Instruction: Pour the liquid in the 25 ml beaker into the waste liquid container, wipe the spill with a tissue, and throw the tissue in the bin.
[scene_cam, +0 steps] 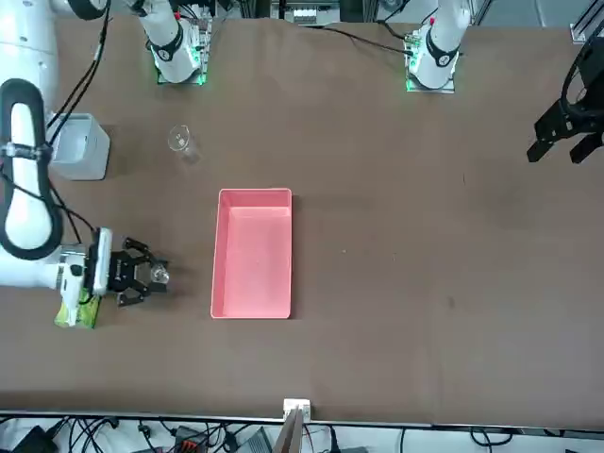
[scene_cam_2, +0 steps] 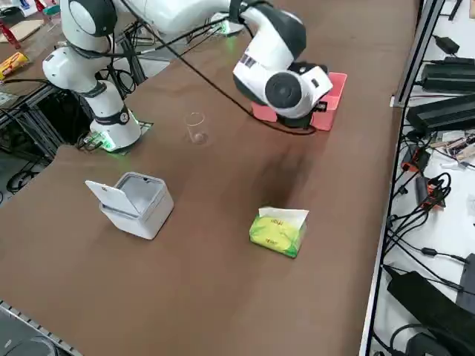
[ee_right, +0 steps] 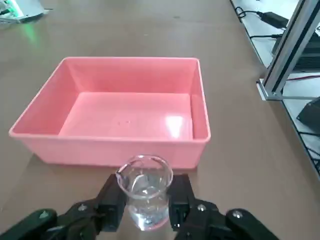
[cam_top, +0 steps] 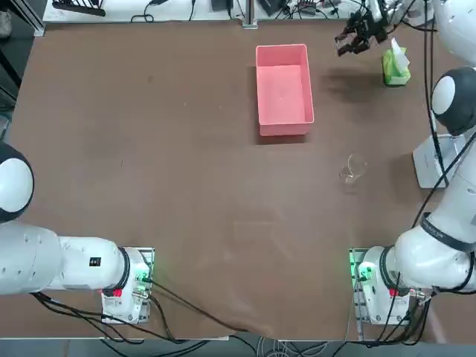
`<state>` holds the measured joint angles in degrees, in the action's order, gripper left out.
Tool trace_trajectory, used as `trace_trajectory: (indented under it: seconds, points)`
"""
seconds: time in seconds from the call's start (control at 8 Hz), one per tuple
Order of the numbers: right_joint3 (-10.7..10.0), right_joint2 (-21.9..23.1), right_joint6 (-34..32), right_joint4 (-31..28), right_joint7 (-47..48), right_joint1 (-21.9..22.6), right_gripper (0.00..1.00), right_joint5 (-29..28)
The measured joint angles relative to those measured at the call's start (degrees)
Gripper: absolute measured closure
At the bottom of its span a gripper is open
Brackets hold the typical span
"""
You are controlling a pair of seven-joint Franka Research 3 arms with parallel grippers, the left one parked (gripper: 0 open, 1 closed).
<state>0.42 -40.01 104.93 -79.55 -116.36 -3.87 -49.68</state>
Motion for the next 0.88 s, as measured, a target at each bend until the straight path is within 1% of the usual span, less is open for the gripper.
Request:
trace_trajectory:
  seconds: [0.12, 0.25, 0.38, 0.5, 0.88]
  points:
    - [-0.3, 0.8, 1.9, 0.0, 3.0, 2.3, 0.52, 1.2]
    - [-1.2, 1.4, 3.8, 0.0, 6.0, 5.1, 0.52, 2.7]
    - [-3.1, 2.0, 5.5, 0.0, 9.0, 8.8, 0.52, 3.7]
    - [-6.1, 2.3, 6.8, 0.0, 11.4, 13.3, 0.52, 4.0]
    - [-18.6, 2.3, 7.9, -0.1, 17.2, 27.8, 0.52, 4.9]
